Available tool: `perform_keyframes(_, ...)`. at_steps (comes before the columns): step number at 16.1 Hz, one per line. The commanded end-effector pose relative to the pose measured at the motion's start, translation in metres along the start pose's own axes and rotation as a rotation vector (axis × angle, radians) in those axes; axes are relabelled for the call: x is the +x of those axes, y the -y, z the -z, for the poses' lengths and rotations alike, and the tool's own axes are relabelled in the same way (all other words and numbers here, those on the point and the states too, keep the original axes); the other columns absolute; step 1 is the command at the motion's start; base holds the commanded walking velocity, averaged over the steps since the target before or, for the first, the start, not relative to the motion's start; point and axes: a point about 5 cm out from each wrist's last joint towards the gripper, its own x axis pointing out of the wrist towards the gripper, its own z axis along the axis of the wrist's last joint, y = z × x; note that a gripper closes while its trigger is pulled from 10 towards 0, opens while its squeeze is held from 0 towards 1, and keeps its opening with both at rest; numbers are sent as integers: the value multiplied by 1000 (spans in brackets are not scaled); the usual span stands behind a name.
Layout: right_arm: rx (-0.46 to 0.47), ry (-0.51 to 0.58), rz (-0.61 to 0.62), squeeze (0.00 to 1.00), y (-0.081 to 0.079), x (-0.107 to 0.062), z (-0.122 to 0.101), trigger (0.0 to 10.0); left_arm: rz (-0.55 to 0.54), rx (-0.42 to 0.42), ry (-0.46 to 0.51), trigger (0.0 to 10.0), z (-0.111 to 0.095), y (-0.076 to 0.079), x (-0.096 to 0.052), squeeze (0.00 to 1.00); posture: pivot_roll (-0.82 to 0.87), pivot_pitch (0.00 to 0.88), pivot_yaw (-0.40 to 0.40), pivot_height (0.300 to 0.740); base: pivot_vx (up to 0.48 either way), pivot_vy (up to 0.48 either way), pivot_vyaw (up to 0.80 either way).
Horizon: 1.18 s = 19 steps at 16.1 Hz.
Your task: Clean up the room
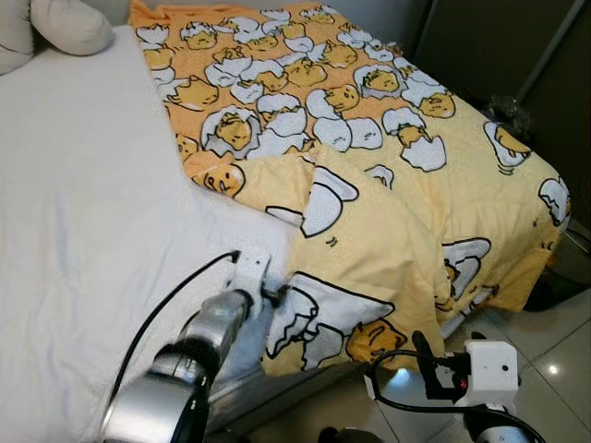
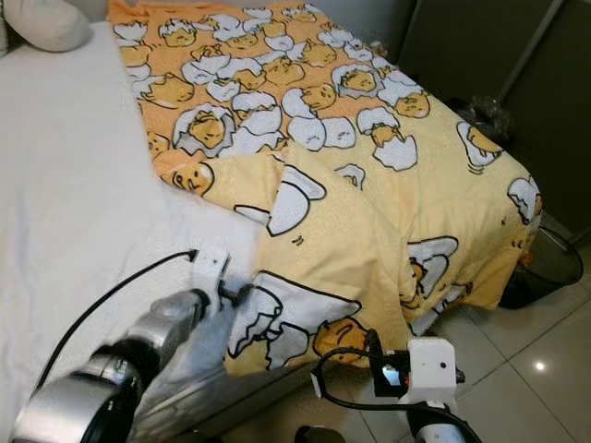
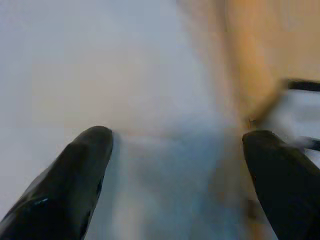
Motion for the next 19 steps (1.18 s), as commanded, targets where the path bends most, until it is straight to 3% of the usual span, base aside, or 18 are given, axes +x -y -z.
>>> perform_keyframes(1,-9,-5,17,0,6,-2,-1,10000,-113,74,119,10000,-15,-14,-2,0,-142,108,-22,740,0,0,0)
perform_keyframes(2,-10,-10,19,0,6,-3,0,10000,-201,143,187,10000,-19,-26,-7,0,-138,103,-24,740,0,0,0)
perform_keyframes(3,-10,-14,16,0,5,-3,1,10000,-195,203,189,10000,-10,-28,-12,0,-129,100,-25,740,0,0,0)
perform_keyframes(4,-10,-18,12,0,4,-2,2,10000,-130,177,145,10000,5,-24,-16,0,-115,95,-26,740,0,0,0)
perform_keyframes(6,-8,-24,4,0,3,0,4,10000,30,9,89,10000,27,-7,-22,0,-76,78,-32,740,0,0,0)
perform_keyframes(8,-8,-26,-16,0,0,5,6,10000,207,-14,89,10000,34,13,-33,0,-48,70,-37,740,0,0,0)
perform_keyframes(13,-14,-43,-65,0,-3,6,12,10000,264,-82,144,10000,24,16,-41,0,-29,58,-47,740,0,0,0)
perform_keyframes(15,-18,-50,-63,0,0,6,15,10000,341,-87,151,10000,23,26,-48,0,-39,51,-47,740,0,0,0)
perform_keyframes(17,-14,-57,-64,0,0,6,16,10000,382,-89,139,10000,25,35,-49,0,-41,48,-47,740,0,0,0)
perform_keyframes(19,-12,-57,-70,0,-1,8,17,10000,365,-39,51,10000,36,49,-39,0,-39,55,-61,740,0,0,0)
